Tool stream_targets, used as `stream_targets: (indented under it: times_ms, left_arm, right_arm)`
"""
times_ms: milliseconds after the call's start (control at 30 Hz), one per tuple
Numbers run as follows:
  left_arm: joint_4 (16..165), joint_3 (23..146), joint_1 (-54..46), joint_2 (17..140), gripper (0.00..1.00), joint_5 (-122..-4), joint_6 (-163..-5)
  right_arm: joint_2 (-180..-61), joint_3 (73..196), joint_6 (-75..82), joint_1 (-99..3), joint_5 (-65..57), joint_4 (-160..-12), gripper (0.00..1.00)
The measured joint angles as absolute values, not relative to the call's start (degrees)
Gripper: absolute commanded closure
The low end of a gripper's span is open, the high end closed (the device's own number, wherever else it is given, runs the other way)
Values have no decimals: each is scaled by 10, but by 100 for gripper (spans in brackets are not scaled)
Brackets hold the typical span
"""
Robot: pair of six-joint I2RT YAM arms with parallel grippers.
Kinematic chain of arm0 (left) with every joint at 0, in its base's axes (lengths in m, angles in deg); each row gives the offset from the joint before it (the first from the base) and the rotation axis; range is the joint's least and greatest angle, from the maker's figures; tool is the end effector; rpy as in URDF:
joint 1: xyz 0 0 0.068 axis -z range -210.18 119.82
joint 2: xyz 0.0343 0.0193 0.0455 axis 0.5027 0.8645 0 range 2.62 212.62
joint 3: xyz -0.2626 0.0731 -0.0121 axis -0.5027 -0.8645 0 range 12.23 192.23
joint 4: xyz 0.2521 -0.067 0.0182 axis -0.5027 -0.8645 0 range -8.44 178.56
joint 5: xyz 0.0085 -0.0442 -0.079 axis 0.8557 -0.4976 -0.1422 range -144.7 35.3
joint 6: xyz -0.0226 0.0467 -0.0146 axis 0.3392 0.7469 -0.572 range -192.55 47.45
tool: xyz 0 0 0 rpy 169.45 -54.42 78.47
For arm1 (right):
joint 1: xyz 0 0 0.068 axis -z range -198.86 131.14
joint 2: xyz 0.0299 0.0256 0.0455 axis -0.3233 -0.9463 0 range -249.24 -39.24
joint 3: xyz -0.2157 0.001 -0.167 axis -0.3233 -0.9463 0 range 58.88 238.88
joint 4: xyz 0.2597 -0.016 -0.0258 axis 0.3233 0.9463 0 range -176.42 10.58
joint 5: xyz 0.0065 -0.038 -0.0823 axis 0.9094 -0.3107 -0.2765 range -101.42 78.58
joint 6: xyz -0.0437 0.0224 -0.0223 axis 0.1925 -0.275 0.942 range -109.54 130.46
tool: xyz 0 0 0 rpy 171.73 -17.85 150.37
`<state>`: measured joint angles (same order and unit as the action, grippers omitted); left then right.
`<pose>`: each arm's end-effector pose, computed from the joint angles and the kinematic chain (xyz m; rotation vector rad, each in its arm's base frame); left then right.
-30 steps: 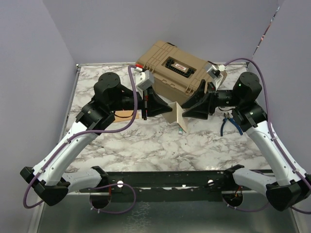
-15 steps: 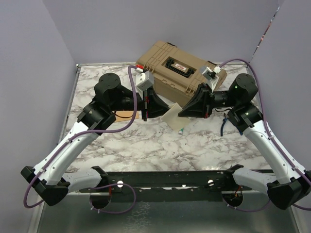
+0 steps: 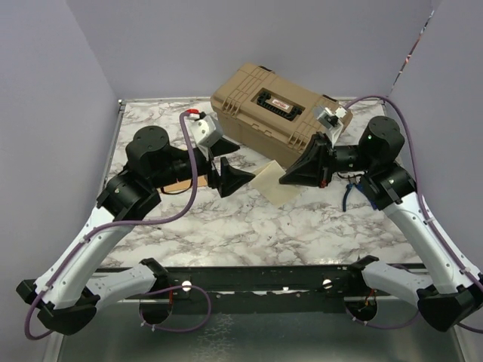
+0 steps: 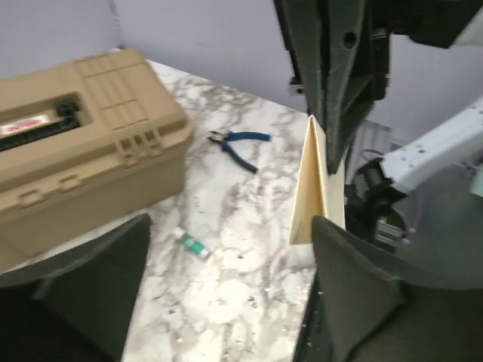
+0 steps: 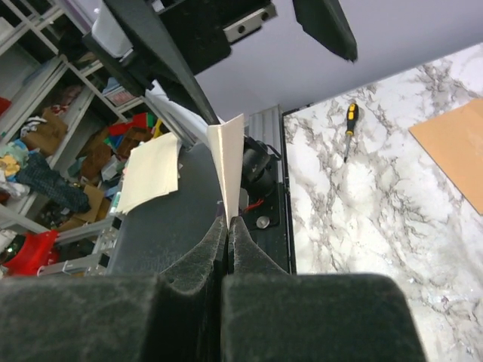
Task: Place the letter into the envelope and seal it
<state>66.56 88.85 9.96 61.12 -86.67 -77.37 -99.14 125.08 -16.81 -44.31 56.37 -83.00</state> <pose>0.1408 -0.1434 0.4647 0.9366 1.4620 -1.0430 0.1771 0.1208 0.4328 -1.0143 1.4849 1.5697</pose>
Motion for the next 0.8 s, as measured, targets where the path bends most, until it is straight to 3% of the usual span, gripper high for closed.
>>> stream_targets:
  times_ms: [167,467,733,800]
  left_arm:
    - [625,893,99,581,1,-795,-748]
    - [623,895,99,613,3,-817,-754]
    - [625,893,99,676,41,-916,-775]
    - [625,891,99,691,55,-947,-781]
  right_arm:
    - [-1011,1300,-86,-443,537,-713,100]
    - [-1080,1331,25,-444,521,-582,100]
    - [-1098,1360,79,-453,524,-530,100]
    - [-1099,1371,94,-454,524,-519,100]
